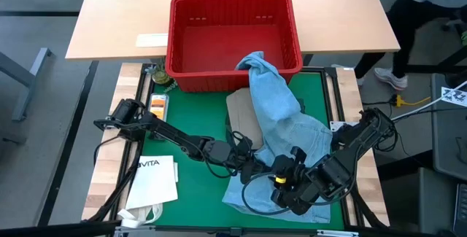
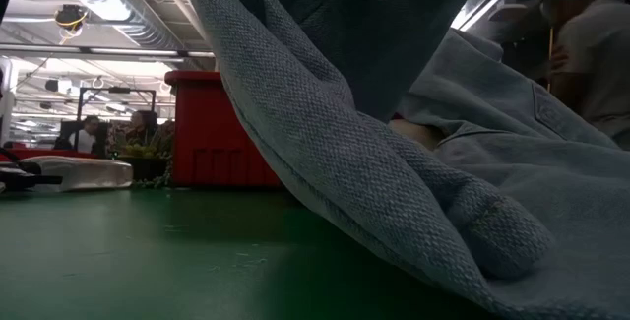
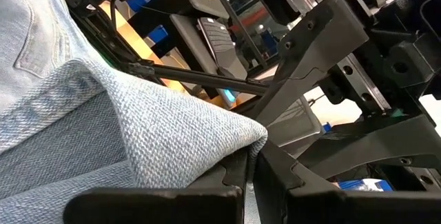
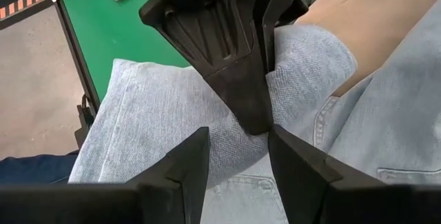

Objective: Fold Laundry from Bin
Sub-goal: Fold the light blue pants

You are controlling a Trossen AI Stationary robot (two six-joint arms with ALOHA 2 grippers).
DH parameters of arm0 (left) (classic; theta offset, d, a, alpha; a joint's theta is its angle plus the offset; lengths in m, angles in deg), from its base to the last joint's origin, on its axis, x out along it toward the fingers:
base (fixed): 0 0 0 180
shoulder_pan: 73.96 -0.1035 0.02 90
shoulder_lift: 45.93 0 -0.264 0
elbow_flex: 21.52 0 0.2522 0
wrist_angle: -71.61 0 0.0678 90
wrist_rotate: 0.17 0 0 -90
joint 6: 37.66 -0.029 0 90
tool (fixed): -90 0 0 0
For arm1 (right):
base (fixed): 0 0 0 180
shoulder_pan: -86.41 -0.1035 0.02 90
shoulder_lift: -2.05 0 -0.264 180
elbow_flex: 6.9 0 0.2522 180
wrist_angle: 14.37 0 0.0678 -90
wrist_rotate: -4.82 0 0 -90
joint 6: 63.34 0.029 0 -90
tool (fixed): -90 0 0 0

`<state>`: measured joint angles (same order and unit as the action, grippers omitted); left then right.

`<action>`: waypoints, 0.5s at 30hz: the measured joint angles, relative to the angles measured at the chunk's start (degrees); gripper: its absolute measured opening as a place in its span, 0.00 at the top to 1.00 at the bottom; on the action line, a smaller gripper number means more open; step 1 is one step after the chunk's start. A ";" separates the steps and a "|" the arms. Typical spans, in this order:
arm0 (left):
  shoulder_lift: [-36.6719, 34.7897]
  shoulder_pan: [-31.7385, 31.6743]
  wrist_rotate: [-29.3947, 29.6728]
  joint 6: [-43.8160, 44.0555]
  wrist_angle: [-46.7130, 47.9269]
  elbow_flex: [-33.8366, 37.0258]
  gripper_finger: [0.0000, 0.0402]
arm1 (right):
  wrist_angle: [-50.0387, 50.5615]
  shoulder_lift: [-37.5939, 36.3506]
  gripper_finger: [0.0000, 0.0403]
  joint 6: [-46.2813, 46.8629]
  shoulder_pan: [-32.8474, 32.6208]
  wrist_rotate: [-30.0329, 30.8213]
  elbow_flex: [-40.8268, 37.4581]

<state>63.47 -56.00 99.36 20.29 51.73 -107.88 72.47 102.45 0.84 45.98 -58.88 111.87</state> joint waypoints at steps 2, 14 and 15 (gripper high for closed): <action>0.00 0.00 -0.01 0.00 0.00 0.00 0.98 | -0.07 0.00 0.62 0.00 0.00 -0.20 0.00; -0.07 0.00 0.12 -0.03 -2.56 0.00 0.98 | -0.12 0.07 0.62 0.04 0.00 -5.15 -0.11; -0.07 -0.03 -0.07 -0.02 -3.00 0.00 0.98 | -0.14 0.07 0.62 0.01 0.00 -4.65 -0.11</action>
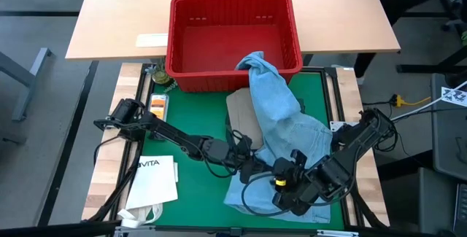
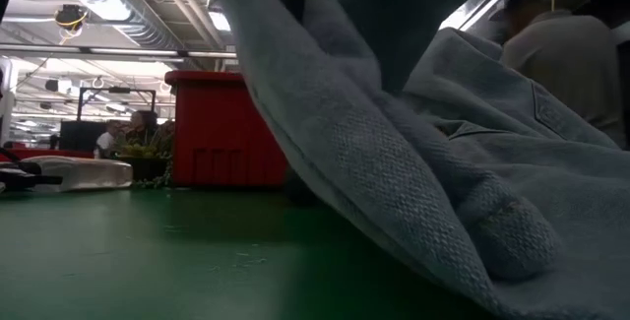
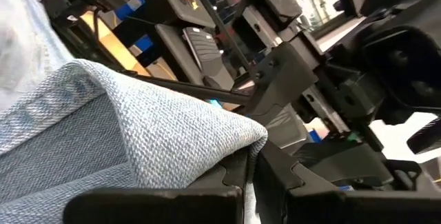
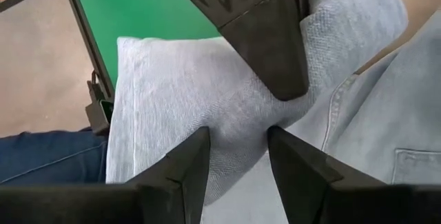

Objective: Fold Laundry from Bin
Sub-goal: Fold the light blue pants

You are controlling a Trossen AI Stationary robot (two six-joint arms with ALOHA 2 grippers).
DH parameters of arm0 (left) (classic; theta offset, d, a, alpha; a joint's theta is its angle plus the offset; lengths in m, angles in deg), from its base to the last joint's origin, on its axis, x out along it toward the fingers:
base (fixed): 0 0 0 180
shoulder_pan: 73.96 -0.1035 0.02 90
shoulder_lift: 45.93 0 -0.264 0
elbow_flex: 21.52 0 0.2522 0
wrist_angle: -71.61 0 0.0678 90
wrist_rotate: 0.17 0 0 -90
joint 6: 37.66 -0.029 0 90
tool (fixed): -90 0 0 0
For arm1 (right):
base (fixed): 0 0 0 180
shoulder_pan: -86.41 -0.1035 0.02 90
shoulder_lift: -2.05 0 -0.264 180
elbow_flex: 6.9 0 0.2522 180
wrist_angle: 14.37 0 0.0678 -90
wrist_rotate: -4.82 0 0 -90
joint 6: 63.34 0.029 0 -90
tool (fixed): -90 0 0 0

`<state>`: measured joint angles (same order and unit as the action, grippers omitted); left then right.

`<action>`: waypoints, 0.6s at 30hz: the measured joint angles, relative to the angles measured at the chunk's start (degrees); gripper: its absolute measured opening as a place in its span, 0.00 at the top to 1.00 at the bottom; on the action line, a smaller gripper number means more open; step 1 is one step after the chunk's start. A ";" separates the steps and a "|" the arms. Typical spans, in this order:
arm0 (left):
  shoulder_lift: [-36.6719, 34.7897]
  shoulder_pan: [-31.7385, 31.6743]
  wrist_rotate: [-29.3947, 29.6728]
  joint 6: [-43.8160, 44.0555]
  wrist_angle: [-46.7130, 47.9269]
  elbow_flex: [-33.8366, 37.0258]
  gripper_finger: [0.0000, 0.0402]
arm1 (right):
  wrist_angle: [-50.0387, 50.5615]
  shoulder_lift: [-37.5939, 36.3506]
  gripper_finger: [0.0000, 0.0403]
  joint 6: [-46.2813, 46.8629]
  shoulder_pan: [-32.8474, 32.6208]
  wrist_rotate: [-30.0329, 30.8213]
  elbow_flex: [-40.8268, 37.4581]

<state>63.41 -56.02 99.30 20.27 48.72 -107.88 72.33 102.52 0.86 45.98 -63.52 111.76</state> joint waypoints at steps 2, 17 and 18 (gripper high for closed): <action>0.00 -0.04 -0.49 0.00 -0.51 0.00 0.98 | -0.04 0.00 0.62 -0.12 -0.02 1.52 0.00; 0.00 -0.04 -1.26 -0.02 -0.45 -0.02 0.98 | 0.23 0.02 0.96 -4.59 -0.07 4.52 0.00; 0.00 -0.04 -1.43 -0.03 -0.45 -0.02 0.97 | 0.23 0.02 0.97 -5.05 -0.07 4.60 0.00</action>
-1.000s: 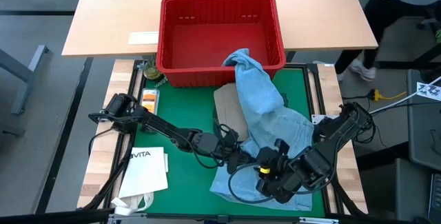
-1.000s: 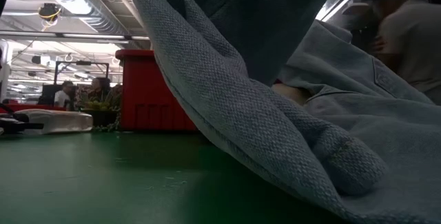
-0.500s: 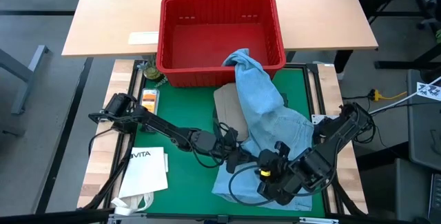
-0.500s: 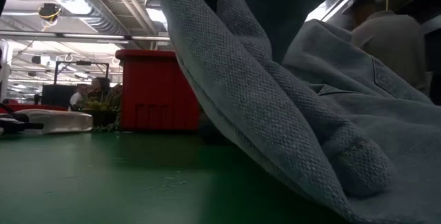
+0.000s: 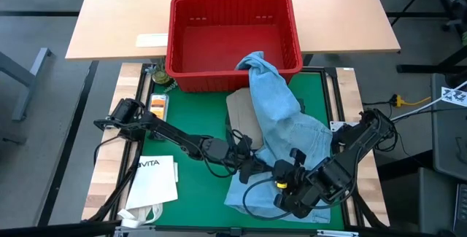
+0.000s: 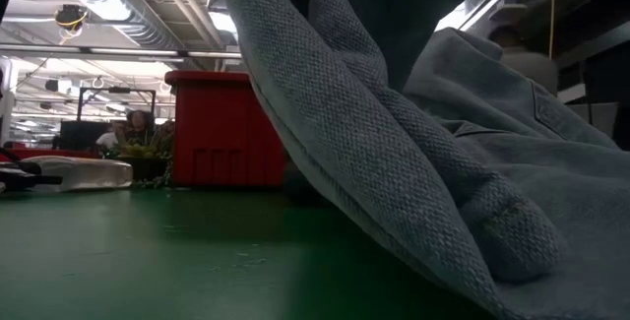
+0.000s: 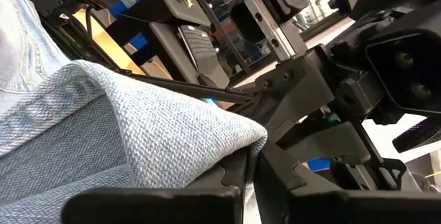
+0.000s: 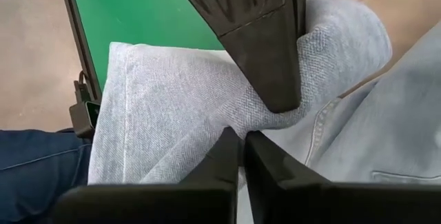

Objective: Fold Laundry from Bin
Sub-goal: Fold the light blue pants

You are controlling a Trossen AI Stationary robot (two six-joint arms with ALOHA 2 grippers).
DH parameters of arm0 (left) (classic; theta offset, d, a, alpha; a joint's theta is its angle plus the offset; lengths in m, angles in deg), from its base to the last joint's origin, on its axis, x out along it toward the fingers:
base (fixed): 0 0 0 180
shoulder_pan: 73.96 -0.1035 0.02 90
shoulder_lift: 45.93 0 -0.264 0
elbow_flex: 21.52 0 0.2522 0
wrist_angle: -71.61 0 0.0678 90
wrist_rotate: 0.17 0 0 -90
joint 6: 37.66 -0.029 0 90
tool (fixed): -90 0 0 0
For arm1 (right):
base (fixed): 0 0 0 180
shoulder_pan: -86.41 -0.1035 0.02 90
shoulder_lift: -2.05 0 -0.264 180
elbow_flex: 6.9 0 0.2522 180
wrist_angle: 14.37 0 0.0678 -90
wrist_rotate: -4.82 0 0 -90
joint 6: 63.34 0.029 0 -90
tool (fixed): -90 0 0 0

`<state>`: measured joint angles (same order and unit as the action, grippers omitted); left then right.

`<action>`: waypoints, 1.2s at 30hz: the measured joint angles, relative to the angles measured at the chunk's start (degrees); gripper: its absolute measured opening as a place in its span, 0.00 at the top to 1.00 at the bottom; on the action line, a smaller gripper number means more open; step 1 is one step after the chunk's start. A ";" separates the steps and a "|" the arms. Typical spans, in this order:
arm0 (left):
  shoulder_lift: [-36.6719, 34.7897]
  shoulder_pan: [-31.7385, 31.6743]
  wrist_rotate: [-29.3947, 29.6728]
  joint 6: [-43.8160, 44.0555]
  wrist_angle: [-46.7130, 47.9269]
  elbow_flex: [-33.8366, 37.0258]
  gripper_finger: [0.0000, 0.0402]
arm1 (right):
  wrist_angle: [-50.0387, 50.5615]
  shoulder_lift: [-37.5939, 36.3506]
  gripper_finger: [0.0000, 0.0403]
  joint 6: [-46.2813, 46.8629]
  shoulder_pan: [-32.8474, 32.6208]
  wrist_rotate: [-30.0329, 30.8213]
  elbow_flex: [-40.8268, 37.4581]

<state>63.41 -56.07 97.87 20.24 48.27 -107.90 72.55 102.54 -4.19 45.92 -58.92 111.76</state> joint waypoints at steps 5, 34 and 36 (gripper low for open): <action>-0.02 0.00 -0.34 -0.03 0.44 -0.04 0.93 | 0.76 0.00 0.94 -0.90 0.00 0.11 0.00; -0.22 0.68 -12.05 -26.89 16.75 -0.07 0.88 | 16.78 0.02 0.99 24.59 -12.78 -20.55 -5.09; -0.22 1.24 -11.18 -29.20 19.96 -0.07 0.88 | 16.83 0.02 0.99 26.72 -14.01 -23.06 -7.10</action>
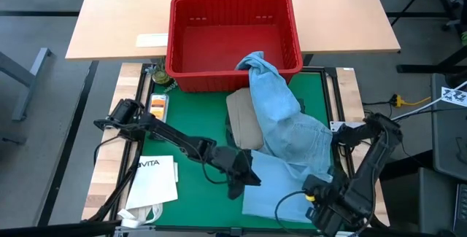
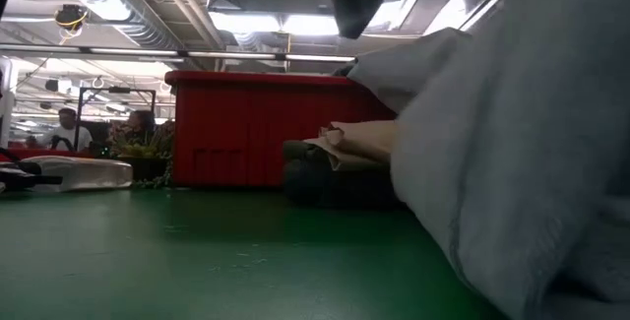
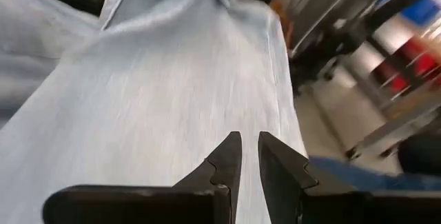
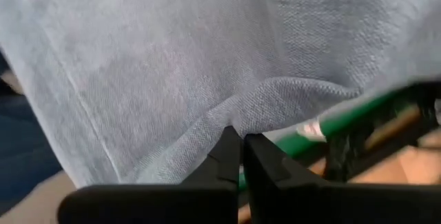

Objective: Fold Laundry from Bin
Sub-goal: Fold the light blue pants

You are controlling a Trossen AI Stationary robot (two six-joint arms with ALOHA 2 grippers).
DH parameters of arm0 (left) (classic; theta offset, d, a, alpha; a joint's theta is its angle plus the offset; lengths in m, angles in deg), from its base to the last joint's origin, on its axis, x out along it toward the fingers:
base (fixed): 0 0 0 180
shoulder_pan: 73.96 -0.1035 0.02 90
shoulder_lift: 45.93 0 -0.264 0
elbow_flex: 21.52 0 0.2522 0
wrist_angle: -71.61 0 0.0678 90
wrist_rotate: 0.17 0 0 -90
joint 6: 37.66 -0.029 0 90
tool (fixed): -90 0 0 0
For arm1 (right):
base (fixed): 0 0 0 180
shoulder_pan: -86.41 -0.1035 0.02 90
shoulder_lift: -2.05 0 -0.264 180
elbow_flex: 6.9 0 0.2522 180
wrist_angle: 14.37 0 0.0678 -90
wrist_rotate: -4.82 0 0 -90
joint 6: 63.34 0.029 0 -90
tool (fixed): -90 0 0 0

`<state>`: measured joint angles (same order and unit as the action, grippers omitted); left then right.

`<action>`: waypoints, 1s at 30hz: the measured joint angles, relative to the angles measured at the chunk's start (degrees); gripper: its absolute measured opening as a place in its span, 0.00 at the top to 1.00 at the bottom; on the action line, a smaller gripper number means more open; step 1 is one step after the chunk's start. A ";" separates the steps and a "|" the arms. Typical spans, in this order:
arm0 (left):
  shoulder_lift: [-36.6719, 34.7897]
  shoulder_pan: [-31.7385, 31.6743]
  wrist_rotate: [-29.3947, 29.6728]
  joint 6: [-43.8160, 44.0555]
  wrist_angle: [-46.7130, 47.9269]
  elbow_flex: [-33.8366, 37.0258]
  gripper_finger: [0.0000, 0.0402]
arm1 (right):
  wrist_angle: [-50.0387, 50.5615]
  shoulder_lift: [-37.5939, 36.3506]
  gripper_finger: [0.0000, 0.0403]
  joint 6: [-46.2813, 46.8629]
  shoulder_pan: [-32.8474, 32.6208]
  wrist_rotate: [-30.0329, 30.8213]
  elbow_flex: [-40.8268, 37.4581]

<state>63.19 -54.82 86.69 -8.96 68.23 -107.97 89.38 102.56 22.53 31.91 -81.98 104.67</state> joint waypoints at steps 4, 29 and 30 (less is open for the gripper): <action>0.25 1.78 4.45 -4.03 3.23 0.00 0.88 | -0.02 0.00 0.99 2.97 -2.13 -2.49 -3.49; 13.71 3.48 12.89 -10.48 -1.58 0.07 0.88 | -11.93 0.00 0.99 1.69 -3.62 -3.87 -10.91; 14.12 3.44 12.87 -10.93 -1.60 0.06 0.88 | -11.95 0.00 0.99 1.61 -3.61 -3.87 -10.91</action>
<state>77.31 -51.38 99.55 -19.89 66.63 -107.91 77.43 102.56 24.13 28.29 -85.85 93.75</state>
